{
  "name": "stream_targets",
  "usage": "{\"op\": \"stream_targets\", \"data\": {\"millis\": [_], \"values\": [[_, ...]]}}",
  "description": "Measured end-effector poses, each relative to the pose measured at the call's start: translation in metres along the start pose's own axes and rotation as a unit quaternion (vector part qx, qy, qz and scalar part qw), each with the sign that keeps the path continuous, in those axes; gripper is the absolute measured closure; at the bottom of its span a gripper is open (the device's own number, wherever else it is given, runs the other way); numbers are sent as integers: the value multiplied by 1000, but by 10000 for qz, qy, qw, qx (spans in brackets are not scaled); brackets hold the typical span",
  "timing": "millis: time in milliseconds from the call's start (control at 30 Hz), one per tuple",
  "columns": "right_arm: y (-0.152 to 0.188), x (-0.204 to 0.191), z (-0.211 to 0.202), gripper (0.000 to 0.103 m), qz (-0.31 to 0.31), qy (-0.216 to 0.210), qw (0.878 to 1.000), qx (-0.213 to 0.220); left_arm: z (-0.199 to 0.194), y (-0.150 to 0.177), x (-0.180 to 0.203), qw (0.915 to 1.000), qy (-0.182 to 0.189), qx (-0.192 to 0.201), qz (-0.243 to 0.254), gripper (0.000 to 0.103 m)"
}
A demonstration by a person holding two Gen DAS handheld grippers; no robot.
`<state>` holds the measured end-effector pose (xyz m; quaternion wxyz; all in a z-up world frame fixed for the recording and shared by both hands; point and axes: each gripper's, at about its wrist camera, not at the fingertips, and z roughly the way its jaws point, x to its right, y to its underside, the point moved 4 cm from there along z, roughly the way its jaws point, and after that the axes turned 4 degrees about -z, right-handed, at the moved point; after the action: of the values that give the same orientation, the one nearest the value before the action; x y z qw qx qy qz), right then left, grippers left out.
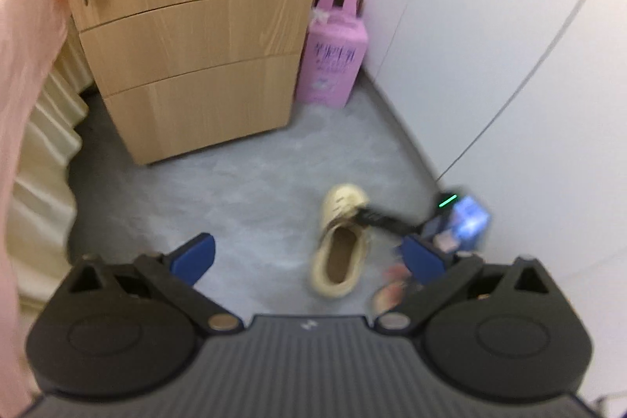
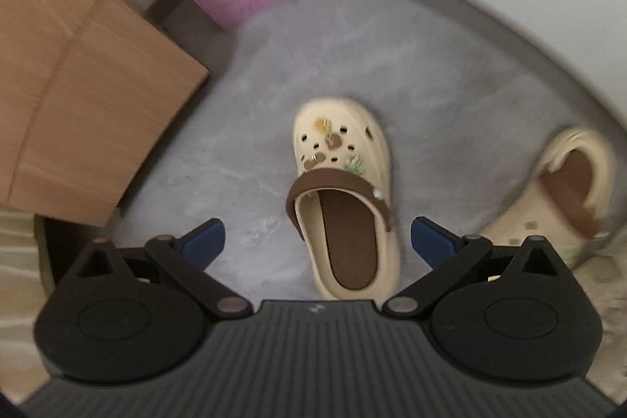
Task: Organize scattered shoes
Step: 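Lower the right gripper onto a cream clog and grasp its heel strap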
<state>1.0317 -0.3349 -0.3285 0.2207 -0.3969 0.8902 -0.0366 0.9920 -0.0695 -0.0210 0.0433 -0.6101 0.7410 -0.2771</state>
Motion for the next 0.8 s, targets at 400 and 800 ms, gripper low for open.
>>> {"op": "stream_targets", "data": {"millis": [400,800], "values": [[-17,7,118,0,12,520,9979,-396,6,25,30,9957,210,-224,875,0],[-15,1,118,3,-419,471,9972,-406,11,37,29,9899,757,-698,972,0]]}}
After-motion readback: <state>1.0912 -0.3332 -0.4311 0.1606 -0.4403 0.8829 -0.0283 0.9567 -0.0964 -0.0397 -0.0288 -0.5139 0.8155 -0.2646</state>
